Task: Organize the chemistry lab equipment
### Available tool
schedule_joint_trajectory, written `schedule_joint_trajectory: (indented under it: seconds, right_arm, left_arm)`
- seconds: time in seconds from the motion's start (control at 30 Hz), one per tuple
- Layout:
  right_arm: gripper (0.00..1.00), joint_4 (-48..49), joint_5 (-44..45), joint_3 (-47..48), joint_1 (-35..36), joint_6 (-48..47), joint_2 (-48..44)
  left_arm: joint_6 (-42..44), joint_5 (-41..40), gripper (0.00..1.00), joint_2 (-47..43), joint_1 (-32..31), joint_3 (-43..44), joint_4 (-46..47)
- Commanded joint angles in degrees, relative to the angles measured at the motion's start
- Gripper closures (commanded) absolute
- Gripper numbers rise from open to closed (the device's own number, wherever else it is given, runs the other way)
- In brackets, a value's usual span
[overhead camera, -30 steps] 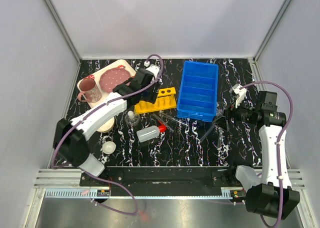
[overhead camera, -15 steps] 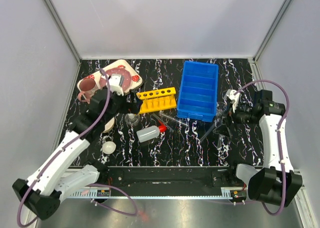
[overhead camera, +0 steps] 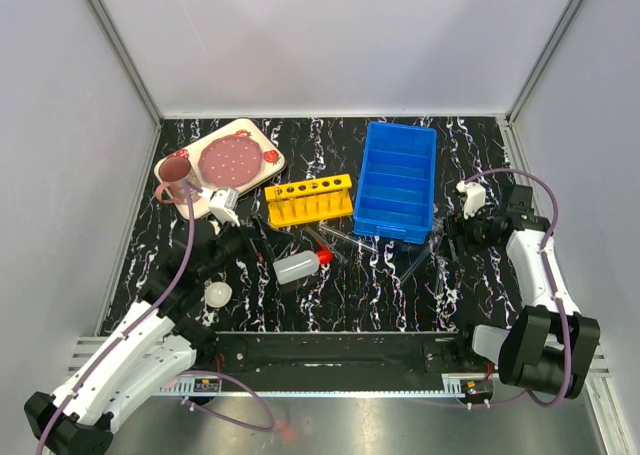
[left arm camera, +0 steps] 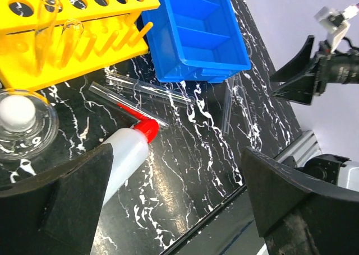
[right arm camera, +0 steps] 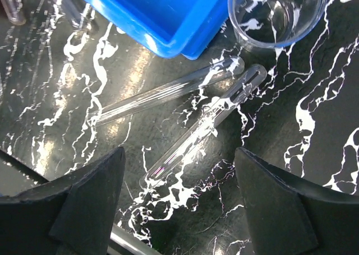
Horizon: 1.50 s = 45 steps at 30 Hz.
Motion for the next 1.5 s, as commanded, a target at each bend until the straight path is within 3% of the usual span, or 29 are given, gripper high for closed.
schedule_joint_trajectory:
  seconds: [0.0, 0.1, 0.33, 0.47, 0.63, 0.73, 0.9, 0.97, 1.07, 1.23, 1.37, 1.47]
  right_arm:
    - [0.19, 10.23, 4.18, -4.43, 0.75, 4.91, 0.40]
    - [0.25, 12.18, 7.87, -4.36, 2.25, 6.31, 4.09]
    - [0.25, 13.59, 13.15, -2.07, 5.32, 8.78, 11.91]
    - [0.32, 13.41, 13.68, -2.07, 6.03, 8.87, 11.84]
    - [0.33, 13.50, 16.48, -2.33, 6.29, 6.94, 8.16]
    - [0.33, 9.65, 17.99, 0.74, 6.29, 4.04, 5.78]
    - [0.33, -0.71, 12.46, 6.28, 6.38, -2.89, 4.02]
    - [0.29, -4.32, 10.87, 6.37, 6.56, -13.30, 3.23]
    - [0.17, -9.08, 12.62, 5.67, 6.56, -21.96, 3.13]
    - [0.19, -8.74, 8.94, 4.80, 8.13, -13.39, 6.38]
    - [0.20, 2.66, 20.32, -1.88, 16.47, -4.33, 6.03]
    - [0.21, 6.46, 23.94, -4.52, 17.19, -2.39, 7.70]
  left_arm:
    - [-3.97, 3.64, 0.01, 1.03, 0.11, -0.95, 8.02]
    - [-4.50, 4.26, 0.01, 2.26, 0.20, -1.13, 9.00]
    - [-5.11, 4.61, 0.01, 1.83, 0.11, -2.53, 9.62]
    - [-6.25, 4.00, 0.01, -0.11, 0.11, -3.94, 9.70]
    - [-6.52, 3.29, 0.01, -2.04, 0.11, -4.91, 8.91]
    - [-5.91, 2.94, 0.01, -2.04, 0.11, -4.29, 7.86]
    - [-5.73, 2.24, 0.01, -1.69, 0.11, -4.03, 8.47]
    - [-5.90, 1.98, 0.01, -1.52, 0.11, -3.94, 8.56]
    - [-5.99, 1.89, 0.01, -1.60, 0.11, -4.11, 8.56]
    - [-6.34, 1.54, 0.01, -1.52, 0.11, -5.61, 8.56]
    - [-7.05, 1.19, 0.01, -2.13, 0.11, -5.96, 8.30]
    - [-6.87, 0.48, 0.01, -2.31, 0.11, -6.22, 8.21]
